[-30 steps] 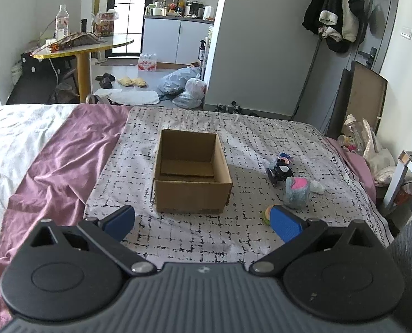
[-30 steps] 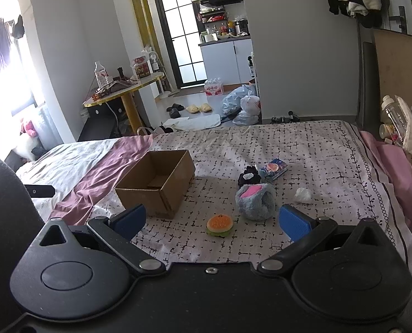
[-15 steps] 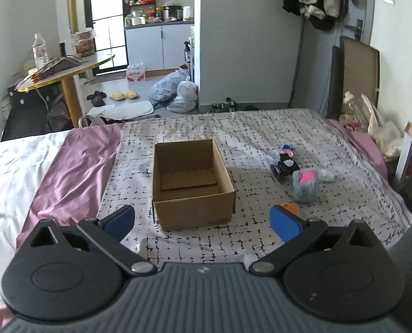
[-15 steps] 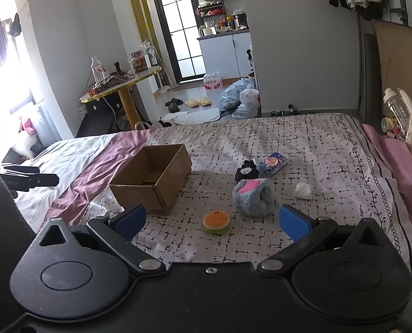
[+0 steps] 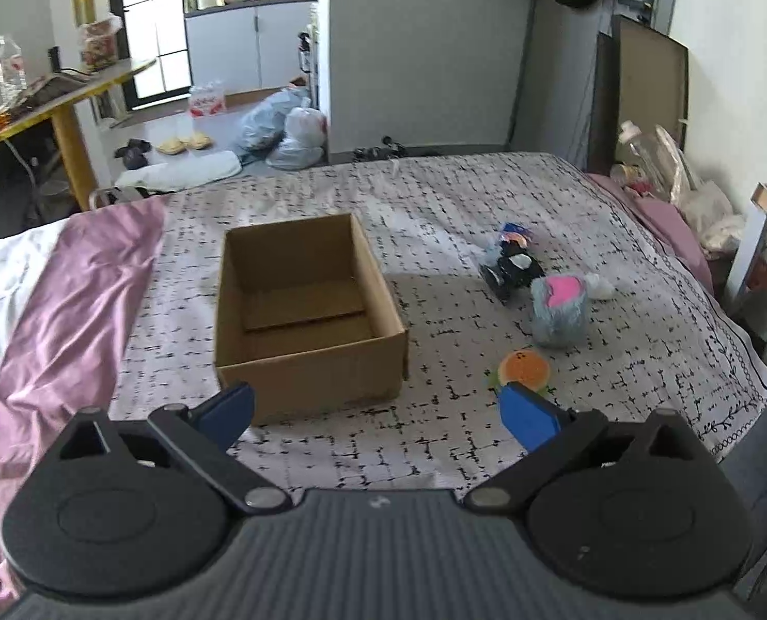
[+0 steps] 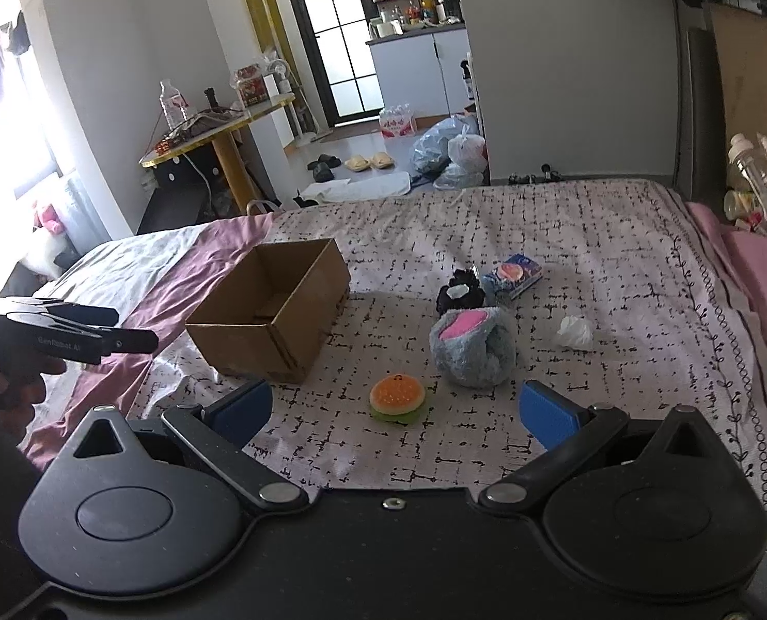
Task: Organize soft objects
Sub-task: 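Move the open left tool down onto the grey plush with pink heart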
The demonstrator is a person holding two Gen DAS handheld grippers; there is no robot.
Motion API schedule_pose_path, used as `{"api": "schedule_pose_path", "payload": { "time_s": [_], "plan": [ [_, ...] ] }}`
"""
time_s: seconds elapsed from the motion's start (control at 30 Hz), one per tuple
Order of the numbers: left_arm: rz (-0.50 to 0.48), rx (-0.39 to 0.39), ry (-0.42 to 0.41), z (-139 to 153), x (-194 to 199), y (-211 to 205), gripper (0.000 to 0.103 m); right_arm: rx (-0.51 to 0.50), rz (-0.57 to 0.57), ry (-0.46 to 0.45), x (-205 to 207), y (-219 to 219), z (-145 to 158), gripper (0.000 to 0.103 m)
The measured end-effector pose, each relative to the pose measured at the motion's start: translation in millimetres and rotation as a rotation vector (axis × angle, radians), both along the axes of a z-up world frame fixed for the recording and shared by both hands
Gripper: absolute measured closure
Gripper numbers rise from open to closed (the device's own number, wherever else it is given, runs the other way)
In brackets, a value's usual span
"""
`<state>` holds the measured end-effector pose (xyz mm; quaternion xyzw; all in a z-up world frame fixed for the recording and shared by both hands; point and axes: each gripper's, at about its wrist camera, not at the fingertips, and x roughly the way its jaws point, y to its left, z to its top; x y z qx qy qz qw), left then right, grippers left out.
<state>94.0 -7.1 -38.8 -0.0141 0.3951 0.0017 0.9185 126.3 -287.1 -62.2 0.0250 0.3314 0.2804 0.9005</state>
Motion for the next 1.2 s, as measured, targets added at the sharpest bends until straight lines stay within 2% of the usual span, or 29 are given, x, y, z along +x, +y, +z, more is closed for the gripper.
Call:
{"api": "schedule_pose_path", "payload": {
  "time_s": [0.2,0.37,0.43,0.8,0.9,1.1,1.2],
  "plan": [
    [-0.052,-0.01,-0.019,-9,15,-11,0.003,-0.004,-0.014,0.01,16,4,-13,0.002],
    [-0.096,-0.019,-0.006,-18,35,-24,0.004,0.001,-0.029,0.032,30,4,-22,0.01],
    [-0.121,-0.023,-0.011,-20,42,-30,0.006,0.009,-0.044,0.043,36,2,-25,0.01],
    [-0.252,0.018,-0.031,-29,81,-68,0.009,0.036,-0.116,0.089,70,-11,-43,0.026],
    [-0.298,0.013,-0.024,-34,91,-79,0.012,0.042,-0.129,0.105,77,-13,-49,0.03],
    [-0.343,0.023,0.006,-50,111,-99,0.026,0.052,-0.166,0.14,91,-21,-63,0.039],
    [-0.346,0.019,0.016,-55,120,-108,0.028,0.06,-0.179,0.162,98,-24,-70,0.045]
  ]
}}
